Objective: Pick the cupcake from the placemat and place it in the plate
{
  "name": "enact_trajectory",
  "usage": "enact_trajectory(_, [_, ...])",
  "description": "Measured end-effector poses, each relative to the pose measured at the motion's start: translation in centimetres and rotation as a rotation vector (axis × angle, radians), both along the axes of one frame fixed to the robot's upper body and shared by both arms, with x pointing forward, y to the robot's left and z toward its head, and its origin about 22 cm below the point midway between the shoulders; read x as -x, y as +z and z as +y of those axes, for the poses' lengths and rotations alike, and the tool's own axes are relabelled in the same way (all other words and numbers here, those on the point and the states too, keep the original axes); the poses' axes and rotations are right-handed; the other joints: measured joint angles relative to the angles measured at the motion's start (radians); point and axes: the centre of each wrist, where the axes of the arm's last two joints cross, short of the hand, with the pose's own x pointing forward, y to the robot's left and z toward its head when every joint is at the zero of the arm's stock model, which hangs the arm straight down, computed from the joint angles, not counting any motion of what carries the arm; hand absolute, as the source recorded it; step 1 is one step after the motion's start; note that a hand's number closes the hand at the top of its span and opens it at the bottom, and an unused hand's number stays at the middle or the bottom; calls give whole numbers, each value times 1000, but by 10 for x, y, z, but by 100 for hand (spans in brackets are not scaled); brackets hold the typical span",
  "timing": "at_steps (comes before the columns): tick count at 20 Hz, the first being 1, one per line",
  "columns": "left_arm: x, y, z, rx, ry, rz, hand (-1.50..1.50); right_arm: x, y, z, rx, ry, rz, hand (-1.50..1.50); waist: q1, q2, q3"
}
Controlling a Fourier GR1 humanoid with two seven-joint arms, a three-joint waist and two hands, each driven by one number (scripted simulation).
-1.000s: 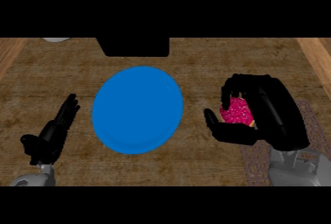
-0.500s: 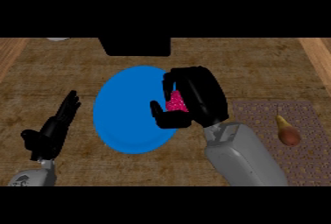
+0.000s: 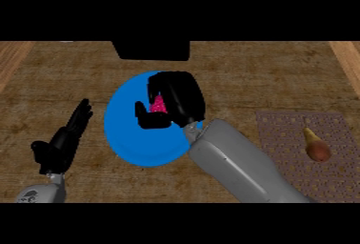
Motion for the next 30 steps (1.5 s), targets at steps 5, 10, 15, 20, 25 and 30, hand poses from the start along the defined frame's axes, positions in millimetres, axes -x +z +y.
enact_trajectory(5, [-4, 0, 1, -3, -6, -12, 0, -11, -21, 9, -74, -96, 54, -150, 12, 3, 0])
enact_trajectory(10, [-5, 3, -5, 0, -19, -5, 0, -18, -32, 16, -127, -153, 127, -150, 22, 5, 0])
enact_trajectory(15, [-2, -1, -5, -1, -18, -8, 0, -23, -29, 13, -311, -187, 115, -150, 20, 6, 0])
enact_trajectory(20, [-1, 0, -4, 2, -3, -3, 0, -26, -30, -6, -534, -201, 120, -150, -1, 4, 1])
enact_trajectory(25, [0, 1, 2, 4, 17, -3, 0, -32, -45, -57, -691, -184, 144, -150, -21, 0, 1])
enact_trajectory(30, [-1, 6, 5, 3, 28, 0, 0, -34, -69, -122, -739, -144, 137, -150, -30, -3, 1])
